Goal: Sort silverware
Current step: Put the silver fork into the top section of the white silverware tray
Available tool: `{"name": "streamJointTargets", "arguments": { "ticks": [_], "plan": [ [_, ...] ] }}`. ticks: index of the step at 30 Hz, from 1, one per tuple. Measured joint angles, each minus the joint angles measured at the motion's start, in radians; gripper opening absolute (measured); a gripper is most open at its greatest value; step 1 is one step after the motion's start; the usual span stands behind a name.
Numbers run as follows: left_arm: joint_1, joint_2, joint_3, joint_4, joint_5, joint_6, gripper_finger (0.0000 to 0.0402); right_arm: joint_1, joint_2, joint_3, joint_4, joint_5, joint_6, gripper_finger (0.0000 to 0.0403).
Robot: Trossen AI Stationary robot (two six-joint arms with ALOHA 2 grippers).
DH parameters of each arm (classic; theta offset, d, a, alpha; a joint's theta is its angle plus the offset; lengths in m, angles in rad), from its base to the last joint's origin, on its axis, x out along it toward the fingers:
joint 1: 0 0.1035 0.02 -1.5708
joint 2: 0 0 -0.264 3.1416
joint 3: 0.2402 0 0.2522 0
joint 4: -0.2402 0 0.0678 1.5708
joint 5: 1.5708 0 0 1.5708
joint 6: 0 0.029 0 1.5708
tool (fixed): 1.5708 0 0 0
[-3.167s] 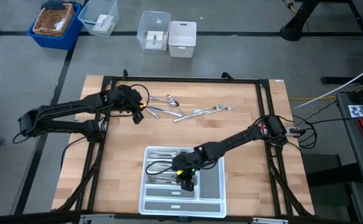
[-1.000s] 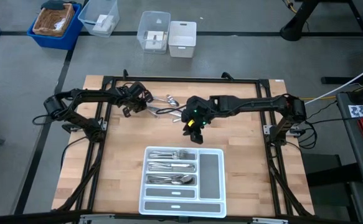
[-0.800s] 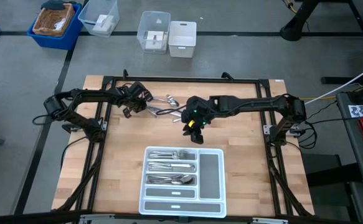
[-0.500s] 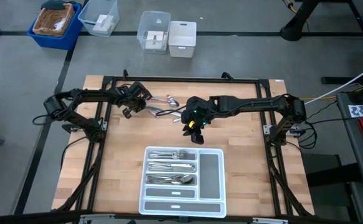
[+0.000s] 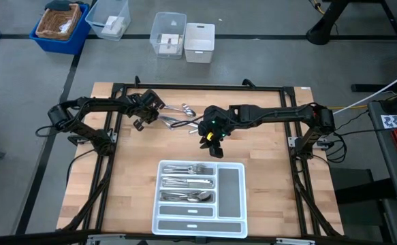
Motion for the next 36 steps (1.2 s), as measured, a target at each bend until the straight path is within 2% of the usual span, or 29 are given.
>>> {"name": "streamJointTargets", "arguments": {
  "ticks": [5, 11, 17, 26, 36],
  "plan": [
    [-0.002, 0.0, 0.0, 0.016, 0.005, 0.005, 0.0019, 0.0, 0.0, 0.0, 0.0, 0.0, -0.003, 0.0112],
    [-0.002, 0.0, 0.0, 0.003, 0.003, 0.158, 0.0019, 0.0, 0.0, 0.0, 0.0, -0.001, -0.025, 0.0112],
    [-0.002, 0.0, 0.0, -0.021, 0.002, 0.17, 0.003, 0.0, 0.0, 0.0, 0.0, -0.001, -0.025, 0.0112],
    [-0.002, 0.0, 0.0, -0.019, -0.026, 0.102, 0.0113, 0.0, 0.0, 0.0, 0.001, -0.001, -0.025, 0.0112],
    [-0.002, 0.0, 0.0, -0.003, -0.058, 0.022, 0.0123, 0.0, 0.0, 0.0, 0.01, 0.015, -0.025, 0.0112]
  ]
}}
